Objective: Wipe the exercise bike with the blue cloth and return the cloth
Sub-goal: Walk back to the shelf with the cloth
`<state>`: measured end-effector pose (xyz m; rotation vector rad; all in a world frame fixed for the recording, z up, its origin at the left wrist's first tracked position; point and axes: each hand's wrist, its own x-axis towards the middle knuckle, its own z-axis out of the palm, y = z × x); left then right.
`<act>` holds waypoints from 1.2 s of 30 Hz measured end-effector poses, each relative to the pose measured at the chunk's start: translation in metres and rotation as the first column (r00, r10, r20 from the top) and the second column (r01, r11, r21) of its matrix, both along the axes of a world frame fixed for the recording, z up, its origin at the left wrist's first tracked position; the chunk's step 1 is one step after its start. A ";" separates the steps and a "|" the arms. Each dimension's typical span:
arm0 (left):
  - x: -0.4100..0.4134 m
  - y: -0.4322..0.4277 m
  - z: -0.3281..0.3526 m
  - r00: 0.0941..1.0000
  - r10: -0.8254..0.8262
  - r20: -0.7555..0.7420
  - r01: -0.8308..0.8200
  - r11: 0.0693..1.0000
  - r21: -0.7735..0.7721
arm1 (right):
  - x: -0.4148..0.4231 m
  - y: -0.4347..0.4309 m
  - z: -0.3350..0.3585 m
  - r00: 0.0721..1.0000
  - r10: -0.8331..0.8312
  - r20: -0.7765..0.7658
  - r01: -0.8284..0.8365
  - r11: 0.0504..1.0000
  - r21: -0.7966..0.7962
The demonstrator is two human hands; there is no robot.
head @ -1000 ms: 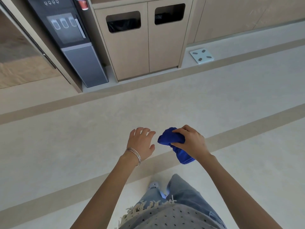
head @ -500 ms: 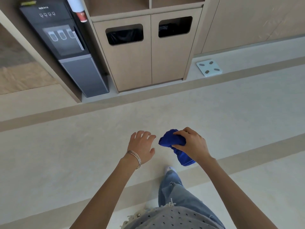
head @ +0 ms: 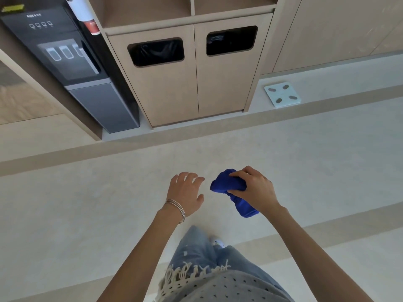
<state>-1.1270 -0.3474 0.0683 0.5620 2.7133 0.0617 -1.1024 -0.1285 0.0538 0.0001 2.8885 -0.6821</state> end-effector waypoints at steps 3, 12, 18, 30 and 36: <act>-0.028 0.005 -0.003 1.000 0.005 0.007 -0.005 1.000 -0.005 | -0.027 0.006 -0.002 1.000 0.008 0.007 -0.008 1.000 -0.002; -0.145 0.007 -0.004 1.000 -0.026 -0.017 0.026 1.000 -0.002 | -0.134 0.007 0.001 1.000 -0.009 -0.009 0.009 1.000 0.003; -0.240 0.002 0.006 0.997 -0.062 -0.043 0.062 0.998 0.007 | -0.223 -0.001 0.012 0.999 -0.044 -0.023 0.044 0.999 0.005; -0.367 -0.019 0.014 0.996 -0.077 -0.045 0.077 0.997 0.011 | -0.356 -0.025 0.018 0.999 -0.007 -0.047 0.007 1.000 0.011; -0.416 -0.011 0.010 0.998 -0.049 -0.049 0.050 0.999 0.017 | -0.413 -0.017 0.014 0.999 0.030 -0.040 -0.030 1.000 0.010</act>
